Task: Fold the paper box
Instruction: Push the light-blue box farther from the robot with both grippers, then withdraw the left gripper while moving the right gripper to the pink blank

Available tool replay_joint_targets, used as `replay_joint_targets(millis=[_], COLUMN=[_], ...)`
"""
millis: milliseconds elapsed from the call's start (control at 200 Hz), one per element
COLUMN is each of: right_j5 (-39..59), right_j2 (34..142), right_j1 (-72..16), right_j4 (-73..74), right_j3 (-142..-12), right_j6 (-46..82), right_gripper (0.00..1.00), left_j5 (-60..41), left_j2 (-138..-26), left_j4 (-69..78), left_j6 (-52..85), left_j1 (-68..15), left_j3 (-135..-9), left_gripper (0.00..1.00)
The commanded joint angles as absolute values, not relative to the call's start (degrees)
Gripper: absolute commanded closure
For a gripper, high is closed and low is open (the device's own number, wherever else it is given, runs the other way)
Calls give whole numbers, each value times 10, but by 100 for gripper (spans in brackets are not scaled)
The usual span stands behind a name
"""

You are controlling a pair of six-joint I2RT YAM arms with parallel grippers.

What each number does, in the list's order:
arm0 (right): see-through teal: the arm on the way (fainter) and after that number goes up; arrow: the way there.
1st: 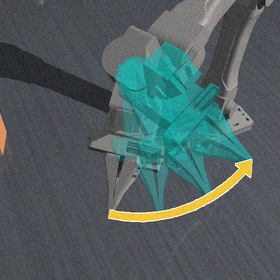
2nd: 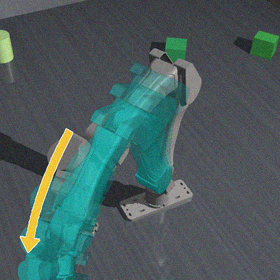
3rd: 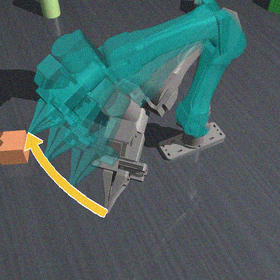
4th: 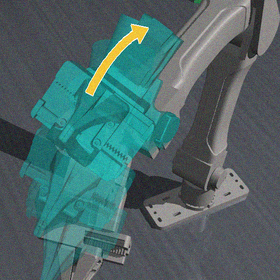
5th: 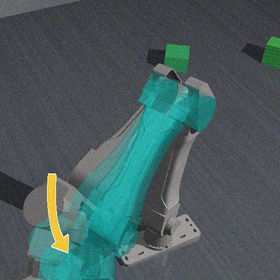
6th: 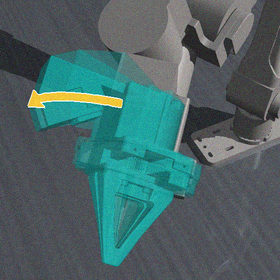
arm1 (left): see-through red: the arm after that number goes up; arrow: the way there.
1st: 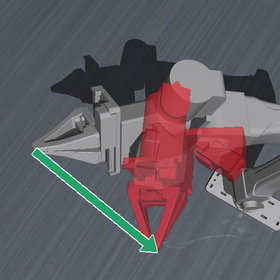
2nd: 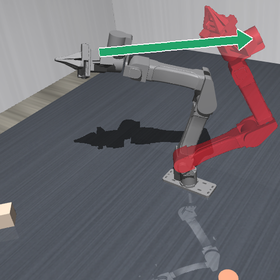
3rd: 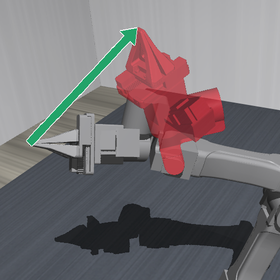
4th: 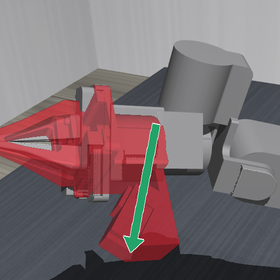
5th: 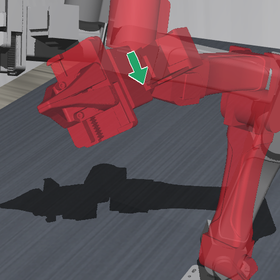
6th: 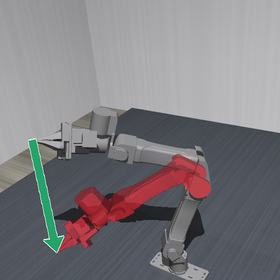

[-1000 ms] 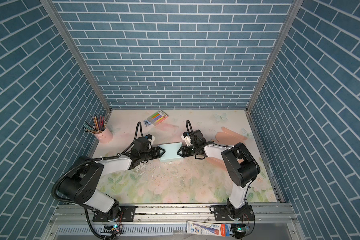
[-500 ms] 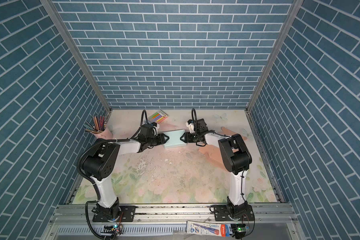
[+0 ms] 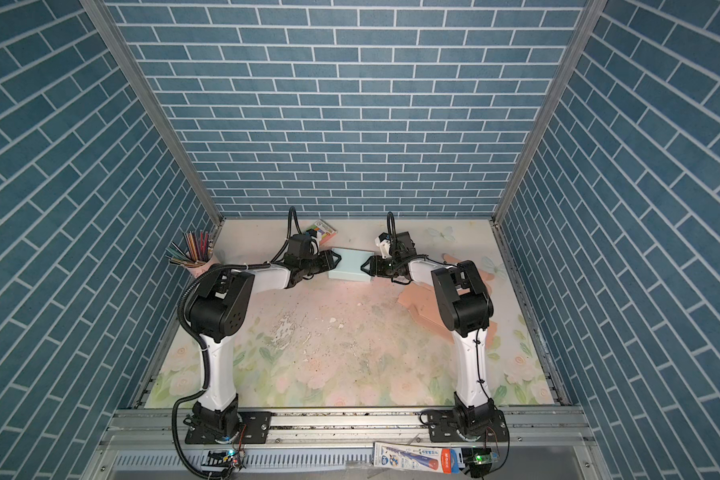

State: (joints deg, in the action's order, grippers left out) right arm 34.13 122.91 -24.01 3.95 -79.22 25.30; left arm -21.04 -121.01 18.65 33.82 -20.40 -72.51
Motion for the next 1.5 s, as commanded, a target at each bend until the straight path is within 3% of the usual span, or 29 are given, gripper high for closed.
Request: replay_joint_targets(millis=[0,290,650,885,1130,1495], right_j5=[413,396,355,303,283,85], right_j2=[1244,1235,1186,1085,942,803], right_j1=[-262,-252,-231,-232,-233,-243], right_j4=[94,101,114,131,92,-147], right_j3=[-820,-805,-756,-667,-513,-456], right_j6=[263,266,265,244,211,146], right_gripper=[41,19,10,7,6,8], left_j5=[-288,-267,-239,-231,-221,-182], left_j2=[-1216,-1203,-1137,-1073,-962,-844], left_j4=[229,237,197,222,284,307], left_j6=[346,366,356,353,379,389], left_j1=[-234,-229,-201,-196,-222,-323], left_j3=[-742,-721,-667,-596,-439,-310], left_gripper=[47,39,12,12,13,15])
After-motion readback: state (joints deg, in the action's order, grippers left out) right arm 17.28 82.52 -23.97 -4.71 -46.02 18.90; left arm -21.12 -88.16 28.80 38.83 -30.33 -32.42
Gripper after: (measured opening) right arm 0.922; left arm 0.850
